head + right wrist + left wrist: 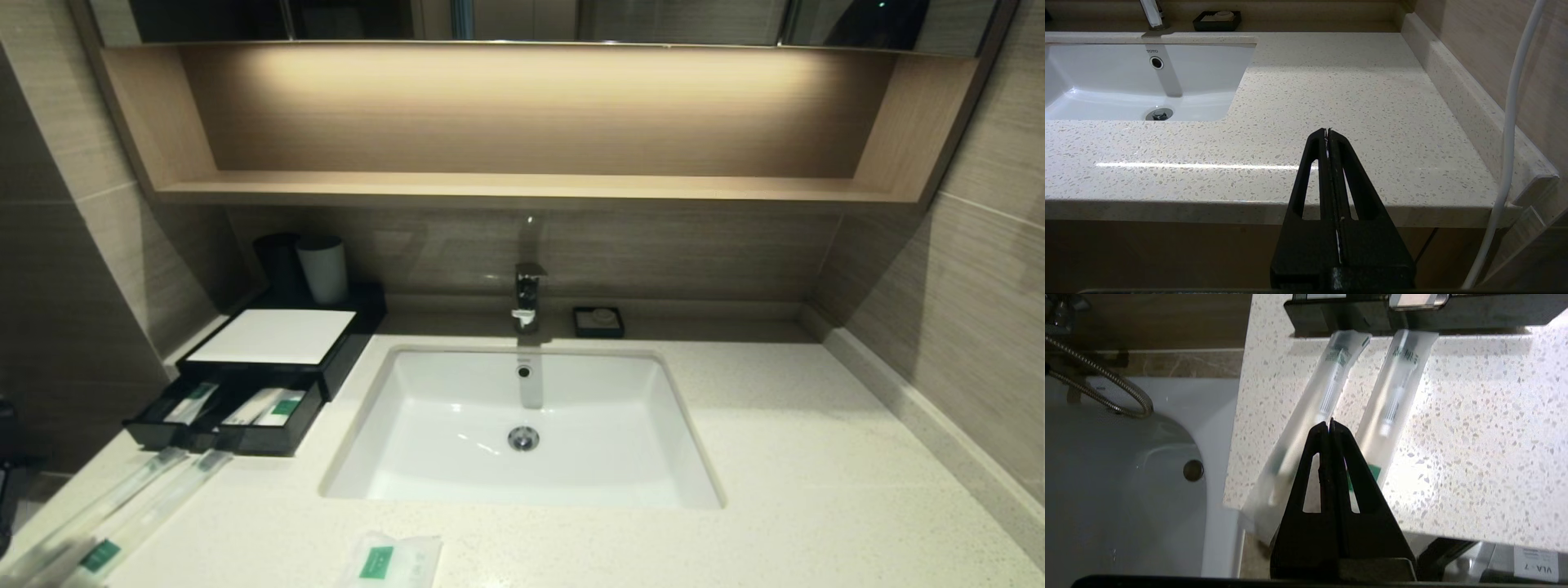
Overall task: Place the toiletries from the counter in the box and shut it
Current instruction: Pick up the bathroom toiletry
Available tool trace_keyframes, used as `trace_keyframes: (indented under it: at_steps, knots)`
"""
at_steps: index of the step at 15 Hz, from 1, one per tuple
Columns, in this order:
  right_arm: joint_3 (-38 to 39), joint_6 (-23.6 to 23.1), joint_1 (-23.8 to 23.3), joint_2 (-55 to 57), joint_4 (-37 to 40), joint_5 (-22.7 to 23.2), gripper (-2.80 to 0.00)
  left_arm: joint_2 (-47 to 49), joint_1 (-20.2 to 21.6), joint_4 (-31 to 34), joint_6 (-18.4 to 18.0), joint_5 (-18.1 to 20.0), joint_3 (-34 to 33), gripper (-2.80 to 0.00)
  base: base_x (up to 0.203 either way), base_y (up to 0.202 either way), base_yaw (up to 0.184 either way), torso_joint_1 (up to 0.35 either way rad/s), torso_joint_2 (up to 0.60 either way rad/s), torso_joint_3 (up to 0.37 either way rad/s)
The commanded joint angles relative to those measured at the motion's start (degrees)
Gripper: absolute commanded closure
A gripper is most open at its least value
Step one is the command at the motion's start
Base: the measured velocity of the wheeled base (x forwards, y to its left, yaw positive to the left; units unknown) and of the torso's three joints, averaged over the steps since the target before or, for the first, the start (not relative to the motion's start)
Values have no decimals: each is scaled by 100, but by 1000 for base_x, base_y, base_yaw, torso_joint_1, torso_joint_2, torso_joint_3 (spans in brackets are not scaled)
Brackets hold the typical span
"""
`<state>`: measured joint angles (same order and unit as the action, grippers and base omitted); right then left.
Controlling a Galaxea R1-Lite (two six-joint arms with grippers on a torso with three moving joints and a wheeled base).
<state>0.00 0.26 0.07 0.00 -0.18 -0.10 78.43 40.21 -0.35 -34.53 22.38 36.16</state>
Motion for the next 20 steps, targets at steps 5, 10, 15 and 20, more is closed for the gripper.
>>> trace_keyframes:
  at_steps: [5, 10, 15, 20]
  knots:
    - [9, 0, 1, 0, 1, 1, 0, 444, 277, 1177, -1045, 137, 778, 0, 0, 0, 0, 0, 0, 0]
    - [9, 0, 1, 0, 1, 1, 0, 960, 259, 1846, -1287, 135, 1055, 0, 0, 0, 0, 0, 0, 0]
    - [9, 0, 1, 0, 1, 1, 0, 1063, 216, 2155, -1541, 119, 934, 0, 0, 0, 0, 0, 0, 0]
    - [0, 0, 1, 0, 0, 1, 0, 1086, 171, 2461, -1959, -32, 928, 0, 0, 0, 0, 0, 0, 0]
